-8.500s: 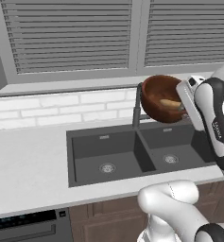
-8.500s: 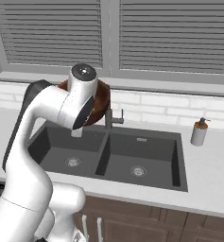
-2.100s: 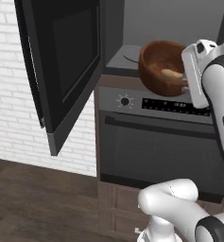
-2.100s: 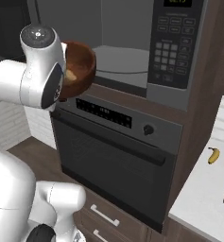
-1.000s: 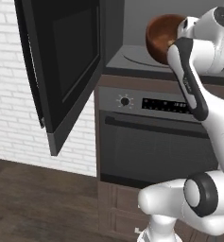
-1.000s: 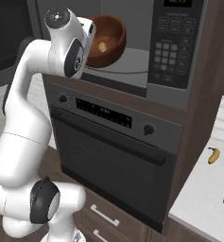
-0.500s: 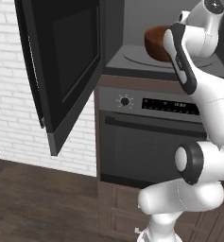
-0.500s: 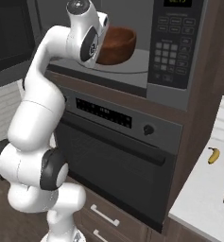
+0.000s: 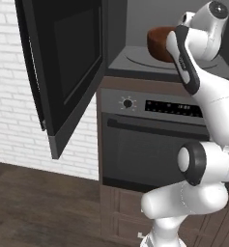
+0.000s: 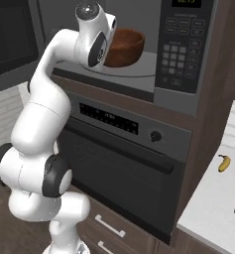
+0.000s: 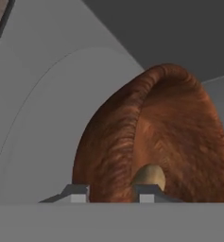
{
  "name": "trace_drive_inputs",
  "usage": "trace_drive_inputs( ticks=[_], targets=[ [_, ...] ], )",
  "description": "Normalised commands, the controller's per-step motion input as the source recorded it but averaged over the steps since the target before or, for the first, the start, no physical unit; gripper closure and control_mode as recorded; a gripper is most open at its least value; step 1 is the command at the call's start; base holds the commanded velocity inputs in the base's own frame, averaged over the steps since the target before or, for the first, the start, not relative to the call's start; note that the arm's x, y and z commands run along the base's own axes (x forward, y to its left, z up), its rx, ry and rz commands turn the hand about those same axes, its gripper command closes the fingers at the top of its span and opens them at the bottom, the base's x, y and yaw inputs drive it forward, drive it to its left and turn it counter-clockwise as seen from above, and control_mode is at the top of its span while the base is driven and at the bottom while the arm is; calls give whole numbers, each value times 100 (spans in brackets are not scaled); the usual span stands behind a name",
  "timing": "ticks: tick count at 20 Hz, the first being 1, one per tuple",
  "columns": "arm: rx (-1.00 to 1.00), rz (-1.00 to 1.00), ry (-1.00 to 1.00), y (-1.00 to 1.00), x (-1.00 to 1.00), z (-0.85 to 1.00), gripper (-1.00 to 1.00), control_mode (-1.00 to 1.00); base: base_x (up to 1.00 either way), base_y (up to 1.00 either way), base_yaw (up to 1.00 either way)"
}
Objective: Pick the sweet potato from the sink and place it in the bowl. Then pick the bowl and place it in the microwave. Then close the microwave door and press the start button.
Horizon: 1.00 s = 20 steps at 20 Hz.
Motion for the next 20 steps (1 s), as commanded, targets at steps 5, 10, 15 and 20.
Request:
trace_drive_inputs(
  ticks=[5, 10, 15, 20],
  targets=[
    [0, 0, -17, -1, 37, -74, 100, -100, 0, 0, 0],
    [0, 0, -16, 0, 40, -37, -100, -100, 0, 0, 0],
    [0, 0, -19, 0, 16, 0, -100, -100, 0, 0, 0],
    [0, 0, -45, 0, -34, 8, -100, -100, 0, 0, 0]
  ],
)
